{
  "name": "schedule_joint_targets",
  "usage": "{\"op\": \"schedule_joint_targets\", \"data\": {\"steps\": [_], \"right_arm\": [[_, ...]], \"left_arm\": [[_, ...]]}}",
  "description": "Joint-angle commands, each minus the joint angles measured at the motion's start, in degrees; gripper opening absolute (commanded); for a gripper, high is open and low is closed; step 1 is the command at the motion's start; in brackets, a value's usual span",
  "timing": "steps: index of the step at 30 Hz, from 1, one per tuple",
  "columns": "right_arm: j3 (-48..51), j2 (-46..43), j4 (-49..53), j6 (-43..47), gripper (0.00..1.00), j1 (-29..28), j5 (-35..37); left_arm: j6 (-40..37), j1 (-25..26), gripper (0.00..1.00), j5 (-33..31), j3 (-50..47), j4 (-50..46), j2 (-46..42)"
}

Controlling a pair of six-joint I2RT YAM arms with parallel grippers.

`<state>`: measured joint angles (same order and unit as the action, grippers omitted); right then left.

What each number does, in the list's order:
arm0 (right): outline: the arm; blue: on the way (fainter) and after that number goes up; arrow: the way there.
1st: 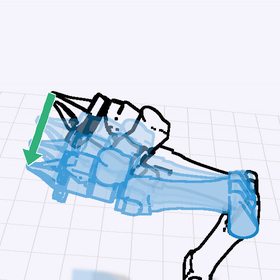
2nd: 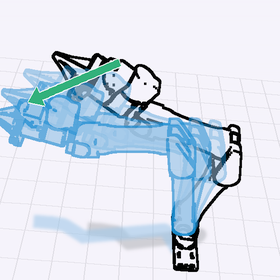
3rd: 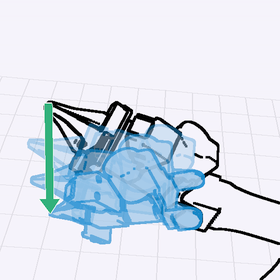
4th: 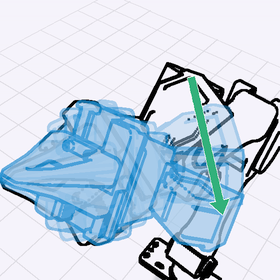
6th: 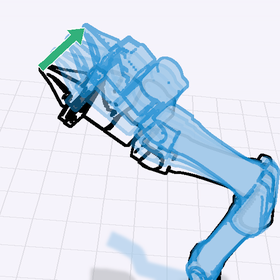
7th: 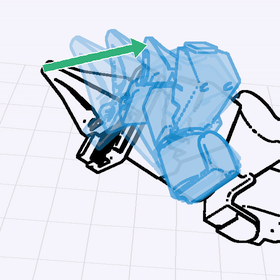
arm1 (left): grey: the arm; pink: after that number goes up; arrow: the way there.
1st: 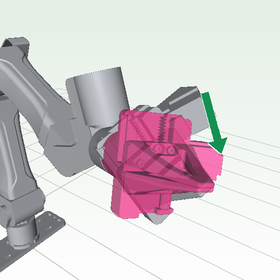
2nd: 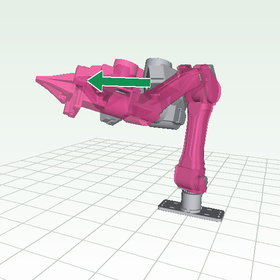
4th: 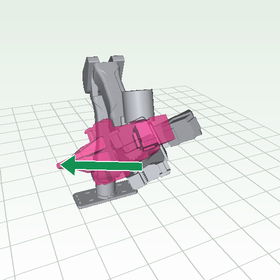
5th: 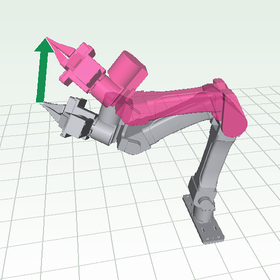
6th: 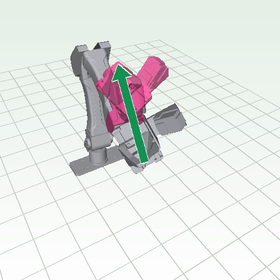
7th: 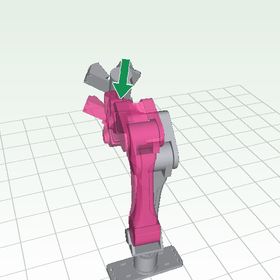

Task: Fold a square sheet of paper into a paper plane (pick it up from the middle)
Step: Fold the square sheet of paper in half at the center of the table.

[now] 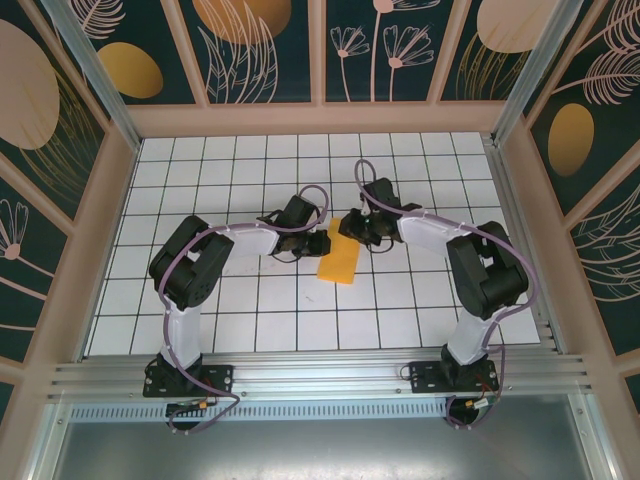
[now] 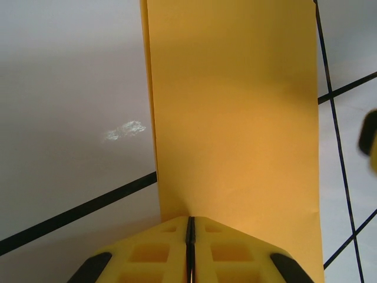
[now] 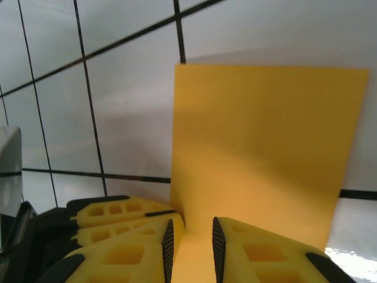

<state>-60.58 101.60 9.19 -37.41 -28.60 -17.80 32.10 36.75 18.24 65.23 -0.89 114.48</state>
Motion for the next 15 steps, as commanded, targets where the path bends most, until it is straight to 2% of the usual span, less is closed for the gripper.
{"op": "schedule_joint_targets", "data": {"steps": [1,6,10,15], "right_arm": [[3.4,1.0,-2.4,-2.6,0.28,-0.2,1.8],[7.1,0.6,-5.7,-3.8,0.28,0.0,0.1],[10.4,2.0,-10.0,-3.6,0.28,1.6,-5.4],[11.4,0.5,-7.0,-2.3,0.28,2.6,-4.6]], "left_arm": [[-0.8,0.1,0.11,-3.0,-2.8,-7.8,1.4],[-0.8,0.0,0.11,-3.0,-3.0,-7.7,1.5],[-0.7,0.0,0.11,-2.9,-2.9,-7.6,1.6],[-0.5,0.0,0.11,-2.9,-2.8,-7.6,1.4]]}}
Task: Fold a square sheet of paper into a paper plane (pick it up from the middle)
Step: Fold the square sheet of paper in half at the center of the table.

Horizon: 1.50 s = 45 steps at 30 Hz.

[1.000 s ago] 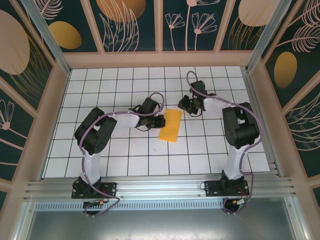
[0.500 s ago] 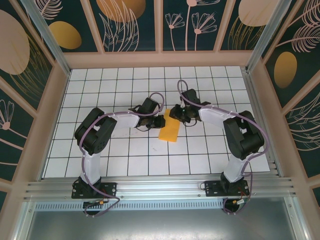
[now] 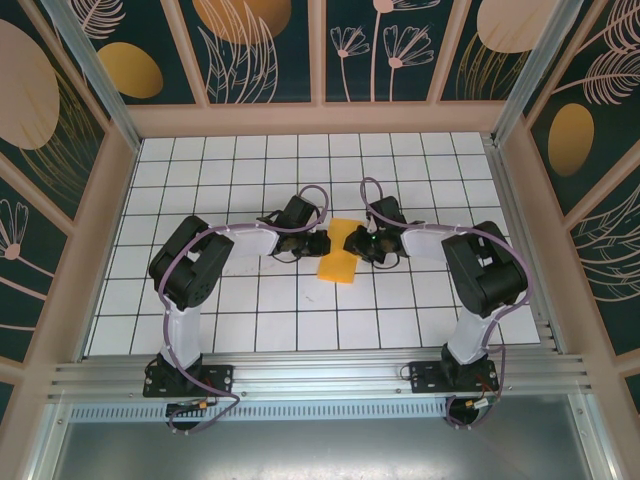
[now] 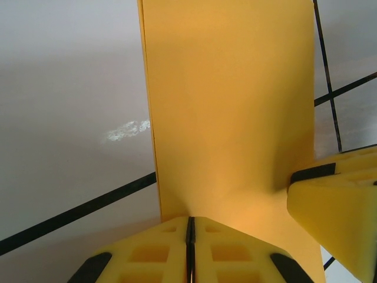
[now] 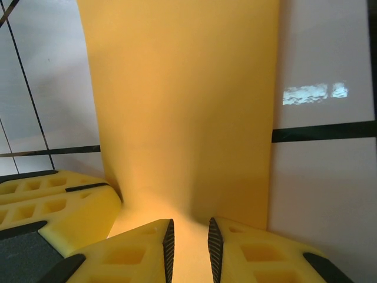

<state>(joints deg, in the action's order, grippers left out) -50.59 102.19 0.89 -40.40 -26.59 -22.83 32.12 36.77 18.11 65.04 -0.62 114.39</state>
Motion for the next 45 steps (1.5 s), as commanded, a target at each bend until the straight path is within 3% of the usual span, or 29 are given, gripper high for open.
{"op": "schedule_joint_targets", "data": {"steps": [1,12,22,32,45], "right_arm": [[1.6,-1.3,1.2,1.2,0.28,0.5,-0.1],[5.9,-6.8,-1.4,0.8,0.29,-2.4,-6.2],[7.4,-4.7,1.4,1.0,0.29,-3.2,-1.6],[7.1,-10.5,0.3,1.6,0.29,-4.4,-4.5],[12.1,-6.0,-1.8,-0.7,0.29,-4.4,-1.8]], "left_arm": [[-0.5,0.0,0.11,-2.8,-2.5,-7.8,1.5],[-0.5,0.0,0.11,-2.7,-2.5,-7.9,1.6],[-0.6,0.0,0.11,-3.0,-2.6,-8.1,1.5],[-0.5,0.0,0.11,-3.1,-3.0,-8.0,1.2],[-0.8,0.0,0.11,-3.8,-2.6,-8.7,1.5]]}}
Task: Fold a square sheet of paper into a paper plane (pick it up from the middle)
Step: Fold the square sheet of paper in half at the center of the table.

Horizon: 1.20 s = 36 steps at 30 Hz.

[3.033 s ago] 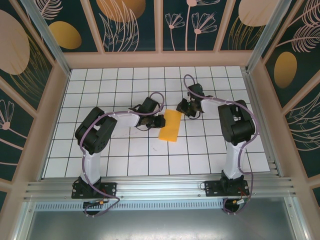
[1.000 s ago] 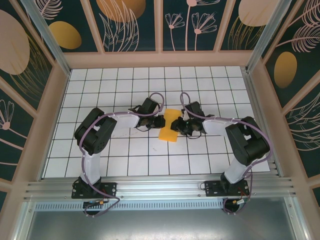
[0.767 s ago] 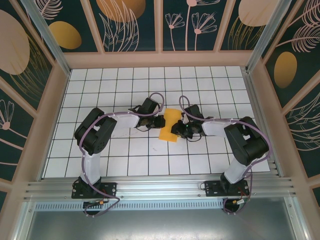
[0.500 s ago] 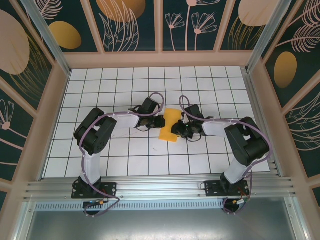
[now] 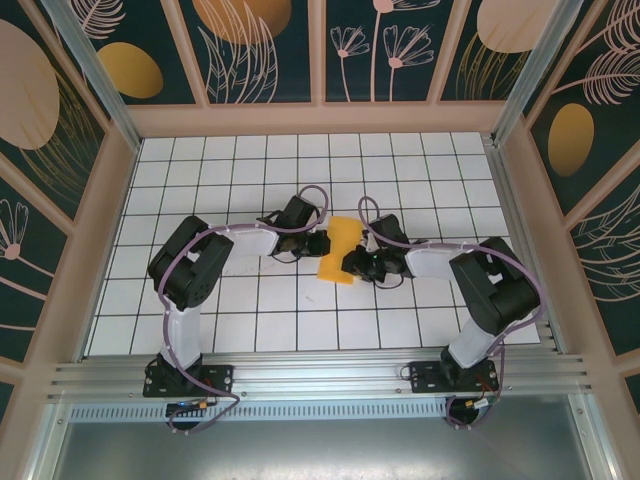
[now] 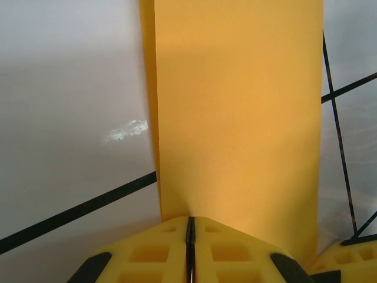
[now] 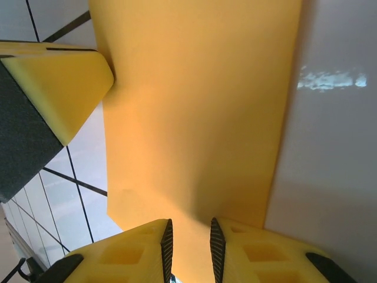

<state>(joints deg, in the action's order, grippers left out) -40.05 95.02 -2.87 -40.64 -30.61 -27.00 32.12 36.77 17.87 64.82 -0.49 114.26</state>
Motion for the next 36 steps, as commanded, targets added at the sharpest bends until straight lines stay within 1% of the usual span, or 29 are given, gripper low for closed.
{"op": "schedule_joint_targets", "data": {"steps": [1,7,9,12,16,21,28,32,34,36], "right_arm": [[1.3,0.3,2.6,-0.4,0.29,-0.4,2.7],[-1.6,-3.9,6.9,0.0,0.29,-2.6,4.8],[-1.6,-4.3,5.8,-0.5,0.29,-3.6,4.5],[-1.2,-3.6,2.8,-1.8,0.29,-4.6,3.1],[0.5,-2.4,1.8,-2.6,0.28,-4.7,4.3],[2.0,-1.0,3.5,-3.1,0.28,-4.8,5.5],[0.2,-6.6,5.7,-2.8,0.28,-4.8,6.3],[1.1,-8.7,2.7,-3.3,0.29,-4.8,3.8],[1.8,-7.6,1.5,-3.3,0.29,-4.8,1.9],[2.5,-6.0,0.9,-3.7,0.29,-4.8,1.9]], "left_arm": [[-0.8,0.0,0.11,-3.6,-2.4,-8.8,1.6],[-0.9,0.0,0.11,-3.4,-2.0,-8.9,1.7],[-0.8,0.0,0.11,-3.5,-1.8,-8.9,1.8],[-0.7,0.0,0.11,-3.2,-1.4,-9.0,2.1],[-0.8,0.1,0.11,-3.3,-1.4,-9.2,1.9],[-0.8,0.0,0.11,-3.5,-1.7,-9.3,1.7],[-0.7,0.0,0.11,-3.4,-1.6,-9.4,1.6],[-0.8,0.0,0.11,-3.5,-1.7,-9.4,1.6],[-0.9,0.0,0.11,-3.5,-1.7,-9.5,1.6],[-0.8,0.0,0.11,-3.5,-1.8,-9.5,1.6]]}}
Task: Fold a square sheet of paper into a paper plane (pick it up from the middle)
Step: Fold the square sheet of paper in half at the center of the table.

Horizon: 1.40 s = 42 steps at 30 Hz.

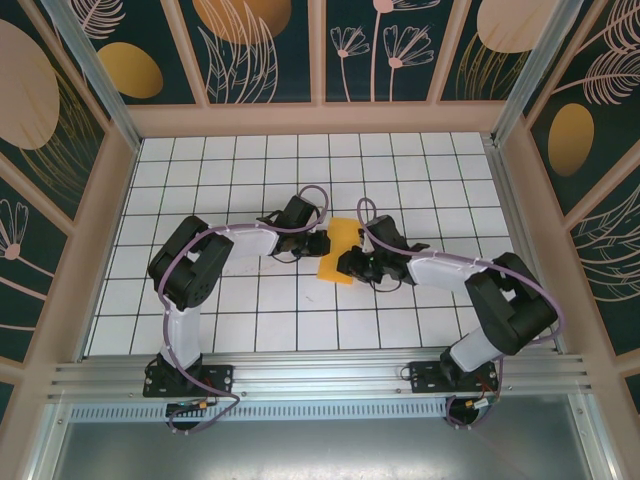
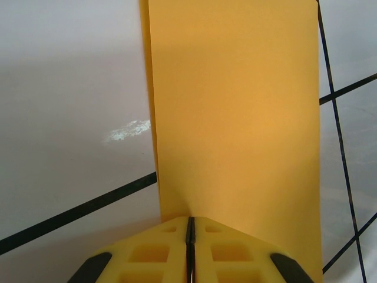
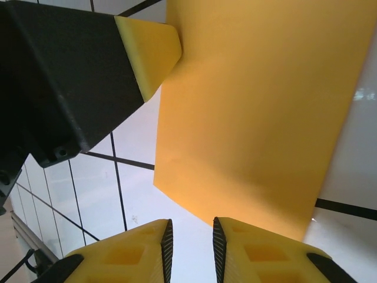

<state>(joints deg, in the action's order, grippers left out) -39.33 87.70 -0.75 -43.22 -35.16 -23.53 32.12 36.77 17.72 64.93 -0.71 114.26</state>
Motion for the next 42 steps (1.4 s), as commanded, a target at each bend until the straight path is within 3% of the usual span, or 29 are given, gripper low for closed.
{"op": "schedule_joint_targets", "data": {"steps": [1,8,14,17,23,25,29,36,42], "right_arm": [[2.4,2.0,-1.7,-1.3,0.29,-0.3,-1.2],[5.1,5.4,-2.8,-2.4,0.28,0.0,-0.2],[1.5,0.7,1.9,-0.5,0.3,0.4,3.9],[-0.5,-2.6,3.4,0.5,0.34,1.5,7.4],[-0.8,-6.5,2.6,1.4,0.49,3.5,17.0],[-1.2,-5.8,1.6,2.1,0.54,5.5,16.7],[-6.1,-0.6,4.5,3.5,0.56,7.2,10.7],[-8.8,5.5,2.8,3.8,0.51,6.9,9.9],[-9.6,8.1,1.4,4.1,0.45,6.8,8.2]], "left_arm": [[-0.8,0.0,0.11,-3.4,-1.9,-9.3,1.5],[-0.7,0.1,0.11,-3.2,-1.9,-9.4,1.0],[-0.4,0.0,0.17,-1.4,-1.1,-10.1,-3.8],[0.3,0.0,0.22,-1.7,-0.2,-10.0,-7.1],[2.4,-0.2,0.43,-4.9,-3.2,-5.2,-13.8],[3.5,-0.7,0.49,-4.7,-5.1,-2.8,-14.6],[7.2,-2.2,0.5,-0.5,-10.1,4.0,-15.7],[14.6,-4.6,0.51,10.3,-16.7,16.8,-14.5],[16.0,-4.8,0.49,11.7,-17.5,18.1,-12.9]]}}
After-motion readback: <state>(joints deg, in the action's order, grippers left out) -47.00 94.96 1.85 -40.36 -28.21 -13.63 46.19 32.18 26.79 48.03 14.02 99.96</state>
